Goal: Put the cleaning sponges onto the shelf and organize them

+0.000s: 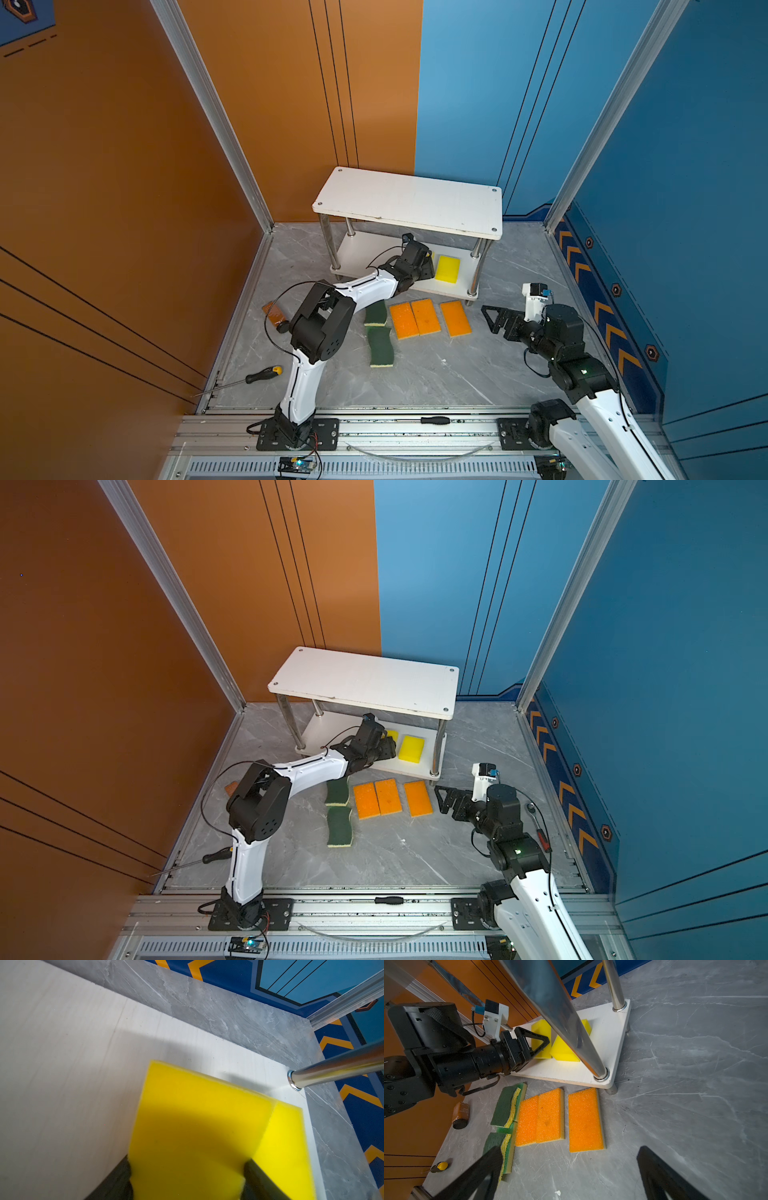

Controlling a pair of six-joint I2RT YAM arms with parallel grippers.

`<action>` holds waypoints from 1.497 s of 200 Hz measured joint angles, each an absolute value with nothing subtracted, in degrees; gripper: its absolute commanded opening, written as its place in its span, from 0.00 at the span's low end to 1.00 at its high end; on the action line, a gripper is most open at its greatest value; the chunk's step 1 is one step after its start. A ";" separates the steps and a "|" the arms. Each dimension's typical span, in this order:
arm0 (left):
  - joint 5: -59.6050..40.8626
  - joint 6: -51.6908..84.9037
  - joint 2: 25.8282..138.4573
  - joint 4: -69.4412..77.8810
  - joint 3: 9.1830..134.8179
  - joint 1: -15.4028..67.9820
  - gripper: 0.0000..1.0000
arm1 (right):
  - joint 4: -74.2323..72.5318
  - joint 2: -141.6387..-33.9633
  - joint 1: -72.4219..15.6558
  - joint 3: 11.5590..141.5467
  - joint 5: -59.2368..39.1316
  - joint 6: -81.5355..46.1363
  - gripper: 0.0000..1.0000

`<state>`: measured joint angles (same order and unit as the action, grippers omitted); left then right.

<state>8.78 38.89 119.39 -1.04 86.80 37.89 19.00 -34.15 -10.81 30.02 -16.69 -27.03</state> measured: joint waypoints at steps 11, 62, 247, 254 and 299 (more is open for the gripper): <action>8.78 38.89 119.39 -1.02 86.80 37.89 0.73 | 19.00 -34.17 -10.81 30.02 -16.69 -27.03 1.00; 8.75 38.92 119.39 -0.99 86.80 37.89 0.75 | 19.00 -34.15 -10.81 30.02 -16.69 -27.03 1.00; 8.75 39.09 119.39 -0.60 86.80 37.89 0.85 | 19.00 -34.17 -10.81 30.02 -16.69 -27.03 1.00; 8.75 39.09 119.39 -0.58 86.80 37.89 0.85 | 19.00 -34.17 -10.81 30.02 -16.69 -27.03 1.00; 8.69 39.11 119.39 -0.16 86.80 37.89 0.90 | 19.00 -34.17 -10.81 30.02 -16.69 -27.03 1.00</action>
<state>8.69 39.11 119.39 -0.16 86.80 37.89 19.00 -34.17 -10.81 30.02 -16.69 -27.03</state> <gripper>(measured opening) 0.902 0.999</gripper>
